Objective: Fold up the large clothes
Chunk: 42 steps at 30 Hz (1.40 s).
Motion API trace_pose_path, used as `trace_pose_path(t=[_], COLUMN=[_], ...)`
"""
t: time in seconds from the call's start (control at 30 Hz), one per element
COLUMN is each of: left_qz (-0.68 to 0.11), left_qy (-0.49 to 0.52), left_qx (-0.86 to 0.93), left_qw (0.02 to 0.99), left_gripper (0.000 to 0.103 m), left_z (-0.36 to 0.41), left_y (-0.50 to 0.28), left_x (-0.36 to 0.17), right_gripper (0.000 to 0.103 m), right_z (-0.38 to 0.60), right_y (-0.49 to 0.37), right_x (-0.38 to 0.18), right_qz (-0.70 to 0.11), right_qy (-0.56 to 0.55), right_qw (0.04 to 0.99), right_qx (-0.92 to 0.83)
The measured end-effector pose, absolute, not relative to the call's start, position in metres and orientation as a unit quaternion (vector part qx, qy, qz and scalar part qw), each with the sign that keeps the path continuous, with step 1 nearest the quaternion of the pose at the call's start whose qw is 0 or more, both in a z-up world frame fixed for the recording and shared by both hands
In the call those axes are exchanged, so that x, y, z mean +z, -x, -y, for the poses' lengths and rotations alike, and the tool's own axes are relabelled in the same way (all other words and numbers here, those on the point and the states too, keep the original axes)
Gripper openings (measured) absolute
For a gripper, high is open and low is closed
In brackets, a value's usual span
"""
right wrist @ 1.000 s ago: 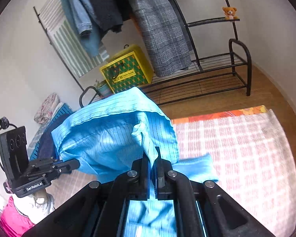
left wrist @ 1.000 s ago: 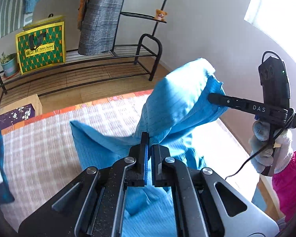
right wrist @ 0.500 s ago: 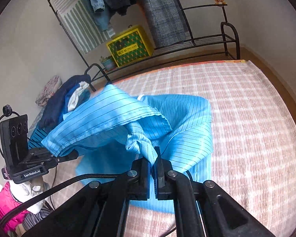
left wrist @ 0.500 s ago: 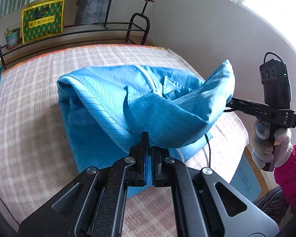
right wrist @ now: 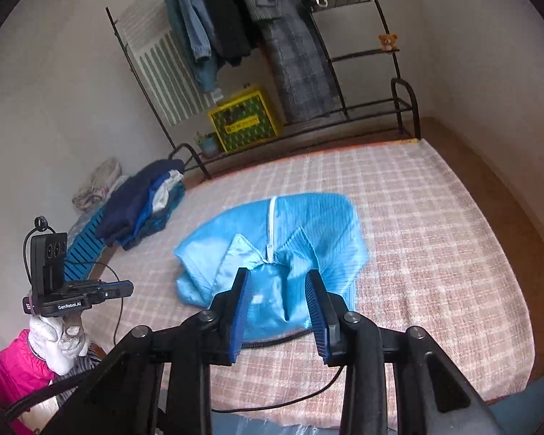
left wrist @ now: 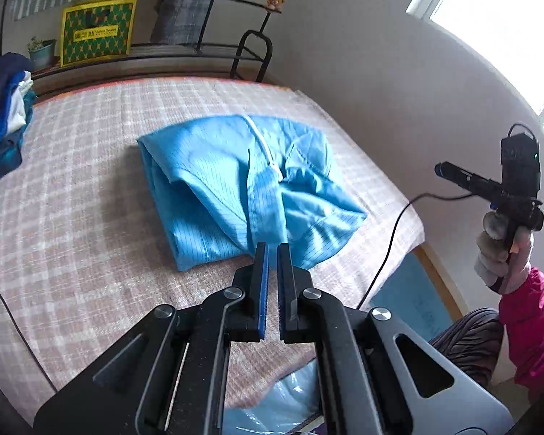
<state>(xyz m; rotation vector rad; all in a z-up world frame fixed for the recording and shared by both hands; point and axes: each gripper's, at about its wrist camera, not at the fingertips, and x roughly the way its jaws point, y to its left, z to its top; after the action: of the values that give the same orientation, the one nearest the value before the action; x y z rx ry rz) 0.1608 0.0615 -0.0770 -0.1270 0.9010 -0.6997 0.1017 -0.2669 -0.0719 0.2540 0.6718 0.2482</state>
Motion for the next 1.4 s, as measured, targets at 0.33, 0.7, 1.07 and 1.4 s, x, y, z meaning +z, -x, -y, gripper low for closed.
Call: trace_pose_path(t=[0.33,0.7,1.07,1.4], left_qz=[-0.353,-0.331,-0.498,-0.559], left_qy=[0.096,0.103,0.242,0.318], left_qx=[-0.329,-0.338,-0.259,-0.233], left_qw=[0.870,0.875,0.791,0.729], left_gripper=[0.031,0.060,0.060,0.060], left_z=[-0.116,-0.101,-0.103,-0.105], left_y=[-0.100,-0.080,-0.234,-0.309], left_x=[0.077,0.108,-0.076,-0.179], right_gripper=[0.046,0.077,0.078,0.076], right_z=[0.250,0.232,0.264,0.337], right_y=[-0.013,0.010,-0.118,-0.221], right_x=[0.031,0.041,-0.092,-0.202], right_qz=[-0.241,-0.231,-0.362,-0.415], right_qy=[-0.123,-0.131,-0.209,-0.354], right_qw=[0.951,0.956,0.905,0.837], right_qx=[0.148,0.125,0.072,0.036])
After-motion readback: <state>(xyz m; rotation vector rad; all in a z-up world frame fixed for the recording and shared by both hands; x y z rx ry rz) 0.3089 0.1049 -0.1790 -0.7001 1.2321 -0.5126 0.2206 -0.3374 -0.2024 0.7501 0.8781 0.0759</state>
